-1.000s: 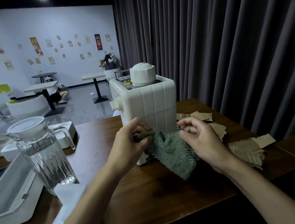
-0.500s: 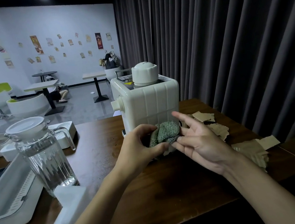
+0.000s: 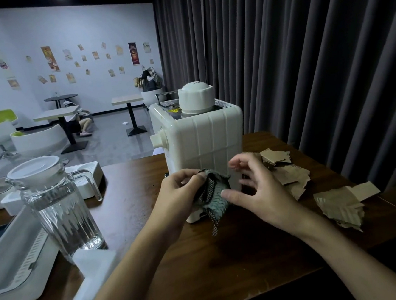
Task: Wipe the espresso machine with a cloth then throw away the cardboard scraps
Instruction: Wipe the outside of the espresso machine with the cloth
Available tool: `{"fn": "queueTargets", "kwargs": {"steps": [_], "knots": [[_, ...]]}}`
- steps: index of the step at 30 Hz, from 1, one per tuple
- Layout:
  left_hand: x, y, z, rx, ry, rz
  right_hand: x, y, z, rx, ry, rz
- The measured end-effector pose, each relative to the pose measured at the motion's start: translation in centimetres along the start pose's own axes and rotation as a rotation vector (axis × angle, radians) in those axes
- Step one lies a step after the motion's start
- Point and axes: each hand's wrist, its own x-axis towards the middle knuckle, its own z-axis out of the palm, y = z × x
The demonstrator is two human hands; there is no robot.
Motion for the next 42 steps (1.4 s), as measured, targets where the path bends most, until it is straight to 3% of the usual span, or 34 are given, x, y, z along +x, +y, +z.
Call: {"fn": "queueTargets", "kwargs": {"steps": [4,8,17,23,28,32,35,38,42], "knots": [[0.0,0.4,-0.1,-0.095,0.019,-0.080,-0.1,0.3,0.2,0.255,-0.182,0.010],[0.0,0.6,-0.4,-0.150,-0.011,-0.148,-0.1,0.7,0.1,0.214,-0.294,0.034],[-0.4,0.8,-1.3,0.000,-0.021,-0.177,0.1,-0.1,0.4,0.093,-0.133,-0.038],[-0.9,0.7,-2.6,0.416,-0.304,0.095,0.3,-0.3,0.3,0.108,-0.063,-0.048],[-0.4,0.3,-2.0,0.452,-0.211,0.216,0.4,-0.1,0.6,0.114,-0.032,-0.037],[-0.1,0.0,-2.0,0.399,-0.108,0.305,0.2,0.2,0.2,0.185,-0.125,0.088],[0.0,0.1,-1.9,0.372,-0.091,0.269,0.2,0.0,0.0,0.051,-0.077,0.011],[-0.1,0.1,-1.9,0.273,-0.250,0.073,0.4,-0.2,0.1,-0.112,-0.004,-0.118],[0.1,-0.2,-1.7,0.479,-0.270,0.139,0.3,-0.1,0.1,-0.143,-0.043,-0.136]]}}
